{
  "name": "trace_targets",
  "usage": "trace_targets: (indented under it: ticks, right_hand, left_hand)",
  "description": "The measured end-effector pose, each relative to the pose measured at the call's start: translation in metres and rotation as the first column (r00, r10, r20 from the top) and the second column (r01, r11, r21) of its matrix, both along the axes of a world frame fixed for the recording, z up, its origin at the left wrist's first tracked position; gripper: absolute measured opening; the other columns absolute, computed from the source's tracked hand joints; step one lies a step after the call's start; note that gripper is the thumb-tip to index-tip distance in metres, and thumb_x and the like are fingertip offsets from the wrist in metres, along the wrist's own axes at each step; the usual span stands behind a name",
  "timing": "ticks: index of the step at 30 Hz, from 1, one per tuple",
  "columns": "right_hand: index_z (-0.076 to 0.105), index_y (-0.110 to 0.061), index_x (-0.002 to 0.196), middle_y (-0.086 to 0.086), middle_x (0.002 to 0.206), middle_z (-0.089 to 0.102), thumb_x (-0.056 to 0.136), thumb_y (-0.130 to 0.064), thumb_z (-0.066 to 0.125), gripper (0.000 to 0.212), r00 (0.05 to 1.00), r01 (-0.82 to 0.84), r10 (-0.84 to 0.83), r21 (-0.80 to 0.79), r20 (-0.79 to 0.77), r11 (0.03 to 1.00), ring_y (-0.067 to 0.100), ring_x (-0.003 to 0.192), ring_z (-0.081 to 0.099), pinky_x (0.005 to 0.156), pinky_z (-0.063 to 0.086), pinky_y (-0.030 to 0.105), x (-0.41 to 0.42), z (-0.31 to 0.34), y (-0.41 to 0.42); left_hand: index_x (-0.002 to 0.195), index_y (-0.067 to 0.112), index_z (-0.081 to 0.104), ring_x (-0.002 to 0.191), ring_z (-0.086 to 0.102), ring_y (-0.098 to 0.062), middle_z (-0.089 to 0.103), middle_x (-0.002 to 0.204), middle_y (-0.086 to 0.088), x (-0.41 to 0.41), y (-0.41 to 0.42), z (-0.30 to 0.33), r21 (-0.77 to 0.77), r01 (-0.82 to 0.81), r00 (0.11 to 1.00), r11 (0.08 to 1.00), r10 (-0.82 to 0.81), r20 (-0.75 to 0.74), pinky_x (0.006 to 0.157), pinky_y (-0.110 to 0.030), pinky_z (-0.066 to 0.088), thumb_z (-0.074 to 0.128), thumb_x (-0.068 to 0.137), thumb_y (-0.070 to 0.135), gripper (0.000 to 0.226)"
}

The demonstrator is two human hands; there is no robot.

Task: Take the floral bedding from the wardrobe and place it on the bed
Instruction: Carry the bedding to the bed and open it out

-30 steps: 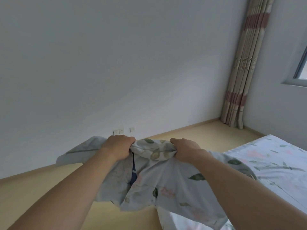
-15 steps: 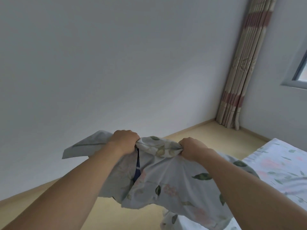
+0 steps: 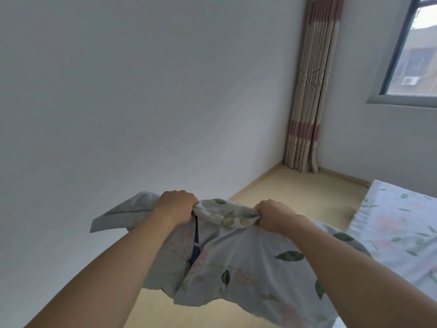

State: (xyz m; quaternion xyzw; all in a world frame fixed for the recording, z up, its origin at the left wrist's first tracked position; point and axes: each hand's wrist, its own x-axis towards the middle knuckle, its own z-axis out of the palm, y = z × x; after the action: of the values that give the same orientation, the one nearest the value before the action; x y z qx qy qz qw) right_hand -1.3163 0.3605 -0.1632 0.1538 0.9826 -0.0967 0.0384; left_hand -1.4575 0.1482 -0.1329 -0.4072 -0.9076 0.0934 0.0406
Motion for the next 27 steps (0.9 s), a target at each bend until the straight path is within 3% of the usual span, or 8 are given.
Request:
trace_targets:
  ticks: [7,12,15,20,24,27]
  right_hand:
    - [0.042,-0.027,0.055,-0.001,0.076,0.055,0.083,-0.019,0.048,0.03,0.99,0.137,-0.139,-0.047,-0.035,0.989,0.022,0.075,0.053,0.064,0.039,0.029,-0.12,0.01,0.071]
    - [0.054,-0.024,0.068,-0.001,0.078,0.058,0.085,-0.021,0.049,0.018,0.971,0.239,-0.24,-0.06,-0.013,0.969,0.021,0.077,0.057,0.065,0.042,0.029,-0.206,0.006,0.123]
    - [0.06,-0.022,0.073,-0.002,0.076,0.059,0.085,-0.02,0.05,0.015,0.95,0.31,-0.311,-0.055,-0.007,0.949,0.02,0.075,0.056,0.063,0.042,0.028,-0.258,0.001,0.156]
    - [0.047,-0.028,0.056,-0.009,0.065,0.051,0.083,-0.019,0.049,0.029,0.883,0.468,-0.468,-0.045,0.016,0.882,0.019,0.073,0.056,0.06,0.04,0.027,-0.322,0.004,0.214]
    - [0.051,-0.028,0.062,-0.006,0.068,0.054,0.085,-0.021,0.05,0.024,0.819,0.573,-0.574,-0.03,-0.003,0.819,0.019,0.07,0.055,0.054,0.037,0.025,-0.348,0.013,0.272]
    - [0.057,-0.026,0.071,-0.002,0.074,0.058,0.086,-0.022,0.051,0.017,0.763,0.646,-0.646,-0.027,0.007,0.763,0.021,0.073,0.057,0.055,0.04,0.025,-0.359,0.009,0.326]
  left_hand:
    - [0.09,0.025,0.063,0.082,0.056,-0.02,0.062,0.092,0.003,-0.142,0.087,0.02,-0.002,0.098,0.995,0.995,-0.098,0.005,0.065,-0.029,0.035,0.047,0.081,0.009,0.024]
    - [0.081,0.026,0.055,0.078,0.053,-0.018,0.059,0.087,0.004,-0.243,0.159,0.02,-0.018,0.181,0.983,0.983,-0.181,0.028,0.067,-0.029,0.036,0.046,0.081,0.008,0.02]
    - [0.081,0.027,0.054,0.079,0.053,-0.019,0.063,0.094,0.002,-0.305,0.204,0.012,-0.014,0.254,0.967,0.967,-0.254,0.022,0.069,-0.029,0.037,0.046,0.083,0.01,0.019]
    - [0.088,0.025,0.058,0.092,0.061,-0.022,0.065,0.1,0.0,-0.392,0.293,0.014,-0.023,0.403,0.915,0.915,-0.402,0.039,0.071,-0.029,0.038,0.047,0.085,0.012,0.018]
    - [0.083,0.029,0.052,0.095,0.062,-0.023,0.065,0.103,-0.001,-0.437,0.387,0.019,0.0,0.52,0.853,0.854,-0.519,0.044,0.072,-0.03,0.039,0.047,0.088,0.016,0.014]
    - [0.092,0.029,0.061,0.097,0.061,-0.022,0.065,0.106,0.0,-0.455,0.466,0.011,-0.009,0.602,0.798,0.799,-0.601,0.045,0.076,-0.031,0.042,0.047,0.091,0.021,0.016]
